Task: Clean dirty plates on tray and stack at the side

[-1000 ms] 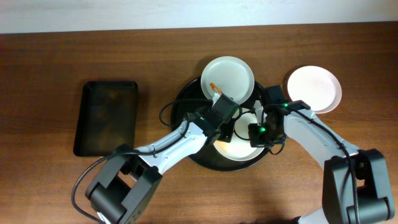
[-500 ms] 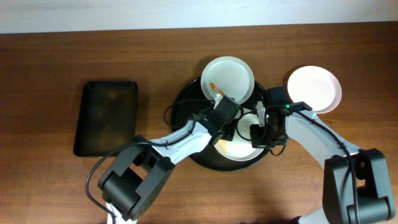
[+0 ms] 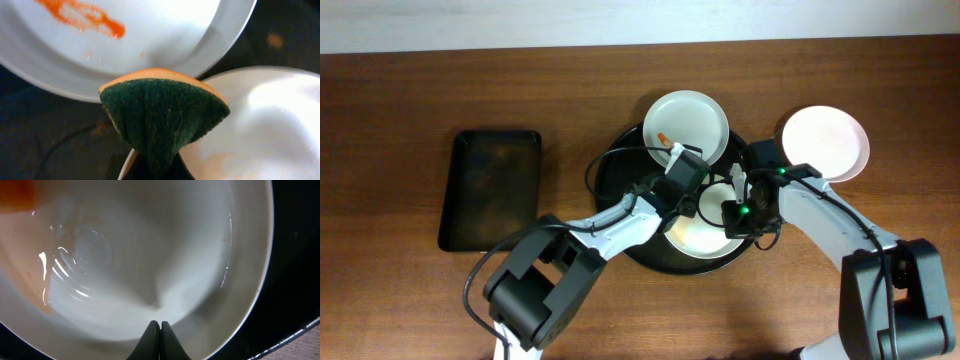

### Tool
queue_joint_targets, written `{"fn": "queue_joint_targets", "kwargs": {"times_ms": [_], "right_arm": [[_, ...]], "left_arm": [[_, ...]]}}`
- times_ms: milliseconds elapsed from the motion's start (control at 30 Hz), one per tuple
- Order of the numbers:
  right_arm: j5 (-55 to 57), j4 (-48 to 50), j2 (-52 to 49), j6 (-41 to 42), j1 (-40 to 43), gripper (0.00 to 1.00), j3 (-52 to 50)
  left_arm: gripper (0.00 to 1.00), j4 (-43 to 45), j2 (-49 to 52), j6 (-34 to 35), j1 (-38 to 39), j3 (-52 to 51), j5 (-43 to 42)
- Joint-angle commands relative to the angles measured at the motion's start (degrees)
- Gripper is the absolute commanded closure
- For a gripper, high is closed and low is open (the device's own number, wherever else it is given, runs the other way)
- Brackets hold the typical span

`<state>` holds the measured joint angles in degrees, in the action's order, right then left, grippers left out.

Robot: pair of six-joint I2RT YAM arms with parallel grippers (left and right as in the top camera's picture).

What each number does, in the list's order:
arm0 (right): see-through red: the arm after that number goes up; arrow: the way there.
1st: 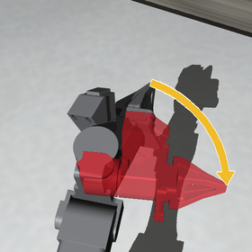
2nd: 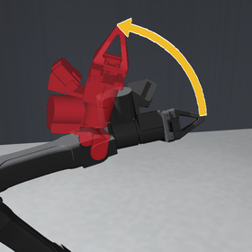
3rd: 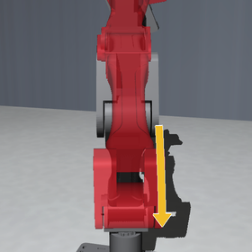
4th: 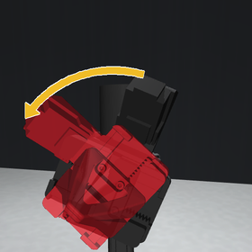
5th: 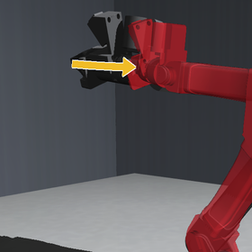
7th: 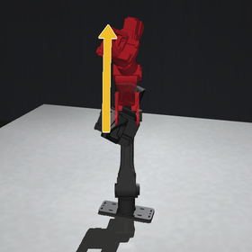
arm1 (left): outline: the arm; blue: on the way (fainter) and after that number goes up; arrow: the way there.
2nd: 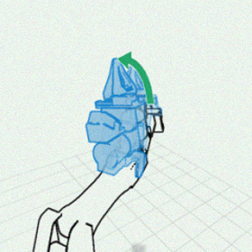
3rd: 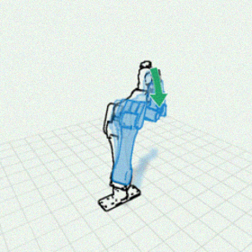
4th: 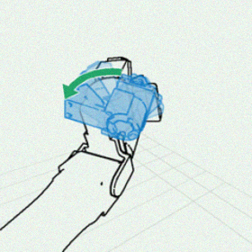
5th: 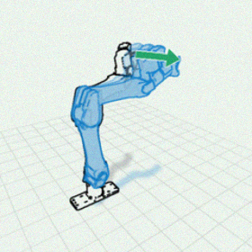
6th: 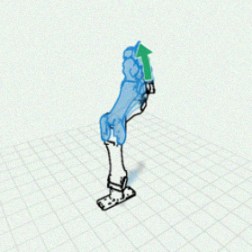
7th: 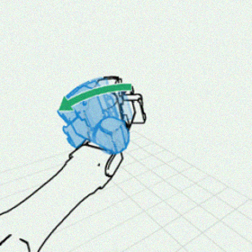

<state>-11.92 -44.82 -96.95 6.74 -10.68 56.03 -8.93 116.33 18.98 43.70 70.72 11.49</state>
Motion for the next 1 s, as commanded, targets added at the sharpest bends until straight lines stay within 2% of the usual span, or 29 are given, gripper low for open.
{"fn": "queue_joint_targets", "kwargs": {"times_ms": [0,167,500,800,833,967], "right_arm": [[0.11,0.00,0.04,-0.76,0.15,0.96,-0.55],[0.11,0.00,0.04,-0.76,0.15,0.96,-0.55],[0.11,0.02,0.04,-0.76,0.15,0.96,-0.55],[0.09,0.70,0.09,-0.76,0.17,0.96,-0.17],[0.07,0.59,0.11,-0.74,0.22,0.94,0.55],[0.11,-3.63,0.26,-1.05,0.22,0.76,6.82]], "left_arm": [[1.00,-3.43,-1.95,-1.95,-0.31,-0.04,2.82],[1.00,-2.80,-1.14,-1.81,-0.22,-1.05,2.58],[1.00,-9.35,-2.38,-1.70,0.39,-1.03,-9.84],[1.00,-1.64,-4.31,-1.97,0.37,-0.24,1.90],[1.00,-1.79,-5.05,-1.99,0.33,0.28,1.88],[1.00,-2.21,-11.04,-1.97,0.00,2.08,1.86]]}}
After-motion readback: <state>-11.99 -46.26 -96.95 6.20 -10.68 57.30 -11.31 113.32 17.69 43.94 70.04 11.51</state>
